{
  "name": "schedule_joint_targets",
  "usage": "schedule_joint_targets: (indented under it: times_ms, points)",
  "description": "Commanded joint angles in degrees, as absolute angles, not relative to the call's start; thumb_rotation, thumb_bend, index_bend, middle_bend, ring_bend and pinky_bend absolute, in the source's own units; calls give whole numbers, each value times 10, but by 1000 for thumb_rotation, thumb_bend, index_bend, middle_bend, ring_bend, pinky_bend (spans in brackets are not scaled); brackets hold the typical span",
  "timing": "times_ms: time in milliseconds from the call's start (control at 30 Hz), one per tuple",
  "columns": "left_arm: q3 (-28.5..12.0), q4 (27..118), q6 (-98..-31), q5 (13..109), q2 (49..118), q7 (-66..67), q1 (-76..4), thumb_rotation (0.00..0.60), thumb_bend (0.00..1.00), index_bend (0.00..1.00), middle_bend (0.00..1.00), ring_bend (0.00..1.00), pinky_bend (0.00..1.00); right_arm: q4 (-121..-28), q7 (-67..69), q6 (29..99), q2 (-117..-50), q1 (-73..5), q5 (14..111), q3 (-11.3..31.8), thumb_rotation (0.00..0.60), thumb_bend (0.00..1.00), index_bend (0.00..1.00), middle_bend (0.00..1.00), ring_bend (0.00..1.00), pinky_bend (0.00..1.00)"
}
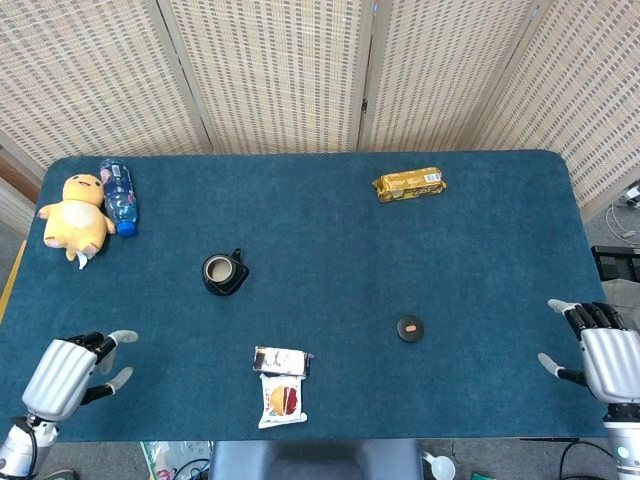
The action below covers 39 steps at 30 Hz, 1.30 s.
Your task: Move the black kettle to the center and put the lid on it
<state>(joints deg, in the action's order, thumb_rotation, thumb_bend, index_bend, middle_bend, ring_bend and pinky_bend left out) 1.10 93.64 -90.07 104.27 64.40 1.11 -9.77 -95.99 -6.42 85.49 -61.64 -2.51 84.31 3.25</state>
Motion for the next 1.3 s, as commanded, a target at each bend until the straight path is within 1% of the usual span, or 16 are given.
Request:
schedule_joint_targets:
  times_ms: [33, 67, 100, 233, 433, 600, 700, 800, 1000, 1100, 1167, 1300]
  points:
    - [11, 973, -881, 1060, 617, -8, -122, 600, 218, 384, 951, 667, 796, -961, -62, 856, -614, -24, 844, 33, 600, 13, 263, 324, 243, 177]
    - [9, 981, -875, 1059, 611, -9, -128, 600, 219, 383, 985, 680, 798, -962, -63, 857, -613, -23, 844, 32, 600, 13, 263, 324, 243, 177]
    - [6, 989, -869, 1057, 607, -6, -133, 600, 219, 381, 997, 688, 799, -963, -63, 859, -612, -23, 846, 32, 600, 13, 263, 324, 243, 177]
    - [-10, 1029, -837, 1040, 592, 25, -153, 600, 219, 359, 1000, 701, 801, -966, -59, 869, -609, -18, 857, 29, 600, 13, 263, 324, 243, 192]
    - [-24, 1063, -787, 1024, 583, 45, -186, 600, 218, 307, 1000, 713, 820, -965, -49, 889, -607, -9, 869, 27, 600, 14, 263, 324, 243, 196]
    - [-42, 1082, -748, 998, 594, 62, -215, 600, 219, 296, 1000, 833, 905, -962, -36, 900, -604, -2, 875, 26, 600, 13, 263, 324, 243, 200]
    - [-52, 1088, -720, 977, 600, 59, -234, 600, 218, 295, 1000, 872, 935, -960, -30, 903, -602, 0, 877, 27, 600, 14, 263, 324, 243, 249]
    - [-60, 1096, -688, 954, 602, 65, -254, 600, 218, 288, 1000, 879, 939, -959, -26, 903, -601, 0, 876, 27, 600, 14, 263, 324, 243, 271]
    - [-74, 1122, -631, 902, 605, 111, -288, 600, 222, 262, 1000, 876, 939, -958, -20, 900, -598, 0, 878, 27, 600, 13, 263, 324, 243, 273]
    - [-83, 1135, -611, 872, 608, 134, -303, 600, 288, 250, 1000, 871, 939, -957, -16, 902, -597, 1, 880, 27, 600, 13, 263, 324, 243, 273]
    - [-90, 1142, -597, 849, 611, 148, -314, 600, 362, 241, 1000, 868, 936, -956, -13, 902, -597, 2, 879, 28, 600, 13, 263, 324, 243, 273]
    - [-101, 1150, -574, 800, 617, 177, -335, 600, 475, 225, 1000, 863, 931, -955, -8, 904, -595, 3, 879, 28, 600, 13, 263, 324, 243, 273]
